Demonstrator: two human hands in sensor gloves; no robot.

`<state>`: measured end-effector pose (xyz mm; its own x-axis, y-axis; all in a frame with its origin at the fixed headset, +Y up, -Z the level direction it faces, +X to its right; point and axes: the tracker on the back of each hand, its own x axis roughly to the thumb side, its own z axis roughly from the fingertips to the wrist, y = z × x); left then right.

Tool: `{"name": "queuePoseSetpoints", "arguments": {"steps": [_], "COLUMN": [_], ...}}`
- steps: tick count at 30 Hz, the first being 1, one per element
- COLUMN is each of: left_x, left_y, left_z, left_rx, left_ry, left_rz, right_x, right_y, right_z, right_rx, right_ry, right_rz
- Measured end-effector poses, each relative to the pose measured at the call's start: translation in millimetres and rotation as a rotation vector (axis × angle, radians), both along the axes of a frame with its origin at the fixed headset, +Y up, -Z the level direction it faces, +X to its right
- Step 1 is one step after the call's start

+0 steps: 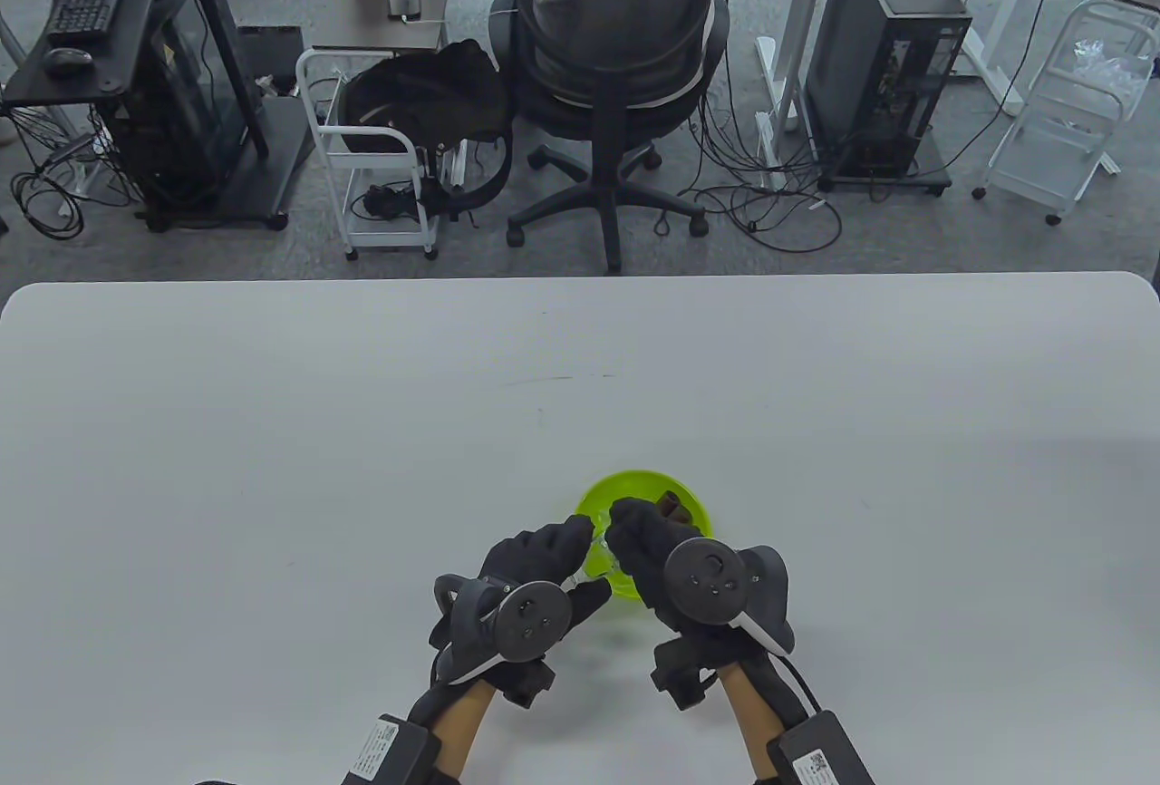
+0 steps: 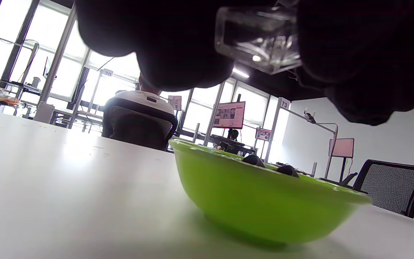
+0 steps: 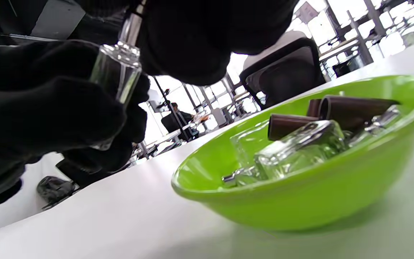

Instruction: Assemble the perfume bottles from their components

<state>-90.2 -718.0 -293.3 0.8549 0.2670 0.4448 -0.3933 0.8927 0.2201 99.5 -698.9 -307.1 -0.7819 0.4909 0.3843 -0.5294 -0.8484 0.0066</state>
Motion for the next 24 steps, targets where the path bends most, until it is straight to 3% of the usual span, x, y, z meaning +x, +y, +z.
{"name": "queuePoseSetpoints", "arguments": {"steps": [3, 9, 13, 17, 21, 23, 24], "left_x": [-1.9, 2.2, 5.1, 4.8, 0.7, -4.9, -5.6], "left_y": [-0.5, 3.3, 0.6, 2.0, 2.8, 1.7, 1.4], "left_z": [0.0, 3.8, 3.8, 4.8, 2.9, 1.4, 1.3], "left_rx": [-0.004, 0.032, 0.038, 0.037, 0.03, 0.016, 0.01], "left_ry": [-0.001, -0.026, -0.016, -0.034, -0.025, -0.02, -0.026], "left_rz": [-0.01, -0.017, -0.046, -0.028, -0.003, 0.014, 0.019], "right_x": [3.5, 2.9, -3.9, 0.0, 7.4, 9.3, 9.3], "right_y": [1.7, -4.6, -7.7, -9.3, -5.1, -2.5, -1.7], "right_z": [-3.1, -3.1, -2.8, -4.0, -5.3, -6.9, -7.1], "right_rx": [-0.117, 0.014, -0.041, -0.001, -0.12, -0.214, -0.213], "right_ry": [0.113, -0.057, -0.082, -0.159, 0.014, 0.136, 0.135], "right_rz": [-0.028, 0.047, -0.045, -0.087, -0.194, -0.18, -0.162]}}
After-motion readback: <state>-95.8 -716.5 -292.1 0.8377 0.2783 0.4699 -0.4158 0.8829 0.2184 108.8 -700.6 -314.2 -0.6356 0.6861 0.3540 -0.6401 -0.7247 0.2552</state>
